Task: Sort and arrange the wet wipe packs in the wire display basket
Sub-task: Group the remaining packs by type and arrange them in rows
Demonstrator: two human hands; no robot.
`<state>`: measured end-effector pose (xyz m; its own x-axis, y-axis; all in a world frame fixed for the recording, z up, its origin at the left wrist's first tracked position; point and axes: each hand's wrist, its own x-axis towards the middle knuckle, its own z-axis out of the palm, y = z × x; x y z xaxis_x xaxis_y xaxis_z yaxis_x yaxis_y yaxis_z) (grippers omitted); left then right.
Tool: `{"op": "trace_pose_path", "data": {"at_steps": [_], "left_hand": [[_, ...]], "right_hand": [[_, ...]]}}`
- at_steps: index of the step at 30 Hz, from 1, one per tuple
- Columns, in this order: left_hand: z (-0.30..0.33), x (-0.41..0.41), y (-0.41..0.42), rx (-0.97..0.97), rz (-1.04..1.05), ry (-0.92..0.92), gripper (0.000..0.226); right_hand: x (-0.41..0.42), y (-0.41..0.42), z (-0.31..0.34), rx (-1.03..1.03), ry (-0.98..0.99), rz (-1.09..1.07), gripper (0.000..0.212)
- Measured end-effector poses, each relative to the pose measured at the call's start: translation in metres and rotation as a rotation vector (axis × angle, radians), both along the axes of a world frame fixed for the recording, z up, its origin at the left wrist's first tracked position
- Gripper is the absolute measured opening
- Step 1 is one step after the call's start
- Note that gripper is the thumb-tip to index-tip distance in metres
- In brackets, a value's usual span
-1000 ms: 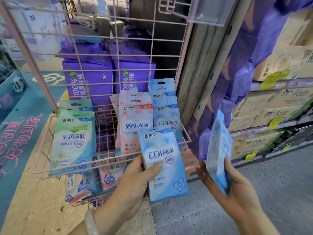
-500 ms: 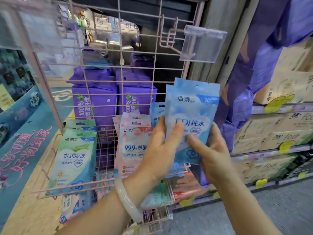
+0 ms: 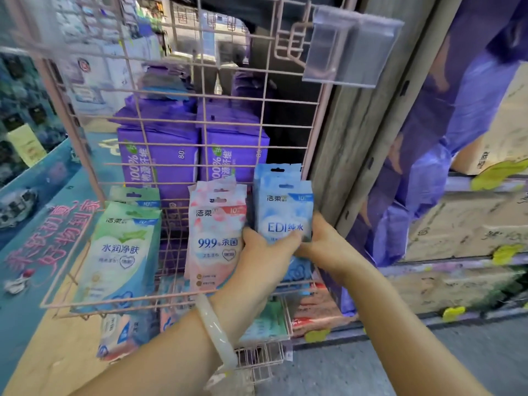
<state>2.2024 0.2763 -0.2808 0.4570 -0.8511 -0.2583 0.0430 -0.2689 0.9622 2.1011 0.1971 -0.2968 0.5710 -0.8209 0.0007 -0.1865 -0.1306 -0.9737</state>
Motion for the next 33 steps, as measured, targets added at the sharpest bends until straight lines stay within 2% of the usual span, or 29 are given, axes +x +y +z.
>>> {"op": "trace_pose_path", "data": {"at_steps": [5,10,13,15,17,19,20,21,23,25,27,29,30,33], "left_hand": [[-0.008,-0.007,-0.002,-0.064,0.000,-0.086,0.023],[-0.017,0.001,-0.002,-0.205,-0.005,-0.215,0.046],[-0.015,0.002,-0.006,-0.083,-0.037,-0.252,0.047],[-0.008,-0.001,-0.002,-0.043,-0.082,-0.288,0.051],[0.000,-0.004,0.013,-0.149,-0.128,-0.321,0.066],[0.006,-0.001,0.040,-0.334,-0.151,-0.270,0.068],[0.005,0.005,0.054,-0.423,-0.159,-0.219,0.059],[0.001,0.013,0.067,-0.465,-0.165,-0.171,0.046],[-0.016,0.028,0.092,-0.396,-0.150,-0.101,0.026],[-0.045,0.041,0.107,-0.240,-0.142,-0.086,0.026],[-0.078,0.050,0.111,-0.051,-0.149,-0.103,0.026],[-0.110,0.058,0.109,0.107,-0.133,-0.099,0.018],[-0.124,0.061,0.108,0.172,-0.118,-0.101,0.014],[-0.154,0.066,0.104,0.277,-0.068,-0.119,0.015]], "right_hand": [[0.003,0.000,-0.011,-0.053,-0.145,-0.126,0.060],[0.005,-0.002,-0.017,-0.126,-0.180,-0.160,0.066],[0.005,0.000,-0.016,-0.143,-0.040,-0.141,0.069],[-0.003,0.001,-0.010,-0.147,0.054,-0.110,0.061],[-0.018,0.008,-0.002,-0.123,0.081,-0.087,0.064],[-0.038,0.016,0.000,-0.086,0.044,-0.183,0.088],[-0.049,0.021,-0.003,-0.090,0.007,-0.262,0.086],[-0.061,0.028,-0.008,-0.095,-0.037,-0.327,0.069],[-0.078,0.042,-0.029,-0.064,-0.065,-0.398,0.030],[-0.081,0.056,-0.063,0.058,0.015,-0.401,0.014],[-0.068,0.066,-0.099,0.089,0.203,-0.304,0.020],[-0.045,0.072,-0.134,0.064,0.377,-0.150,0.011],[-0.032,0.071,-0.146,0.034,0.455,-0.090,0.014],[0.005,0.053,-0.163,-0.125,0.639,0.001,0.036]]}}
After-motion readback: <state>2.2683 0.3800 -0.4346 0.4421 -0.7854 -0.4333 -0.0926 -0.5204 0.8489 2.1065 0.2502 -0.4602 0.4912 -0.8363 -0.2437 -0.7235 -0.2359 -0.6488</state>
